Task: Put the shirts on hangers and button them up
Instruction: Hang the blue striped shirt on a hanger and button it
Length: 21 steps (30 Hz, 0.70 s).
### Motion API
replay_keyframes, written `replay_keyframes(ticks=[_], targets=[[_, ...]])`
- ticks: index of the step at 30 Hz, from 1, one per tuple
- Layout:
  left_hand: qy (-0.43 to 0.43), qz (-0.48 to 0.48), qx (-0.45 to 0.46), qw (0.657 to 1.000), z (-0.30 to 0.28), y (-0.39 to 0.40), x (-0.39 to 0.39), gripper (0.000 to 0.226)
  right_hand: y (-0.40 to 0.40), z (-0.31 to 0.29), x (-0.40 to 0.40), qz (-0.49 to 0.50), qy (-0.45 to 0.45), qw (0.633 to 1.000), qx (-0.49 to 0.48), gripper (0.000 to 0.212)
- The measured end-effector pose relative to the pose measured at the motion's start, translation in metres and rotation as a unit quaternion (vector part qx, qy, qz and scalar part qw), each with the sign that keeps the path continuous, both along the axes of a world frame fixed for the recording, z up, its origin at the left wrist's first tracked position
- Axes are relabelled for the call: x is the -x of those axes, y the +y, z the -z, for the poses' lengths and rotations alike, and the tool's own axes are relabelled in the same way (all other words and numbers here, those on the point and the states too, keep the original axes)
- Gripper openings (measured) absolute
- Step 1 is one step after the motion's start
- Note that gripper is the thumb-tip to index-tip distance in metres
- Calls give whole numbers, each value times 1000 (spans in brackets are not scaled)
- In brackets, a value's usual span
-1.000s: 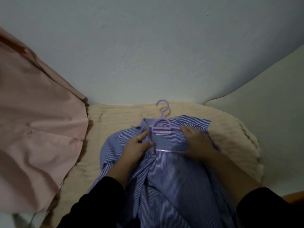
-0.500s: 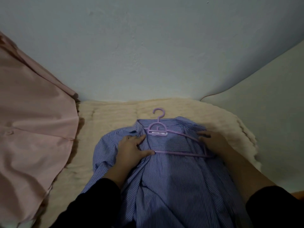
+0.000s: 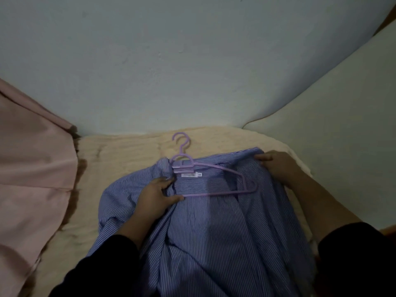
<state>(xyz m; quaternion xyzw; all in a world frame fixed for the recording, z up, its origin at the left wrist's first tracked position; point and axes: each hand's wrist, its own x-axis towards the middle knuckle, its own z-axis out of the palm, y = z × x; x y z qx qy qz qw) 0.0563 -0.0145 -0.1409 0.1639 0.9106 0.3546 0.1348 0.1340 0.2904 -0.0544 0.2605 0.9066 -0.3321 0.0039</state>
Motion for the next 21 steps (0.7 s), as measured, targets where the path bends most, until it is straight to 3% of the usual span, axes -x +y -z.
replay_keyframes(ticks=[3, 9, 13, 17, 19, 21], targets=[[23, -30, -4, 999, 0, 5, 4, 64, -8, -12, 2, -12, 27, 1000, 1, 30], [-9, -65, -53, 996, -22, 22, 6, 76, -86, 6, 1, -32, 48, 991, 125, 40], [-2, -43, -38, 998, -11, 30, -14, 72, -141, 32, 0, -18, 44, 978, 202, 48], [-78, -108, -159, 978, -9, 27, -30, 60, -171, 54, -11, -49, 50, 966, 249, 50], [-146, -151, -250, 945, -12, 24, -39, 54, -174, 60, -23, 10, 76, 943, 324, 46], [-170, -196, -286, 923, -6, 22, -53, 50, -178, 63, -32, 93, 129, 904, 396, 41]])
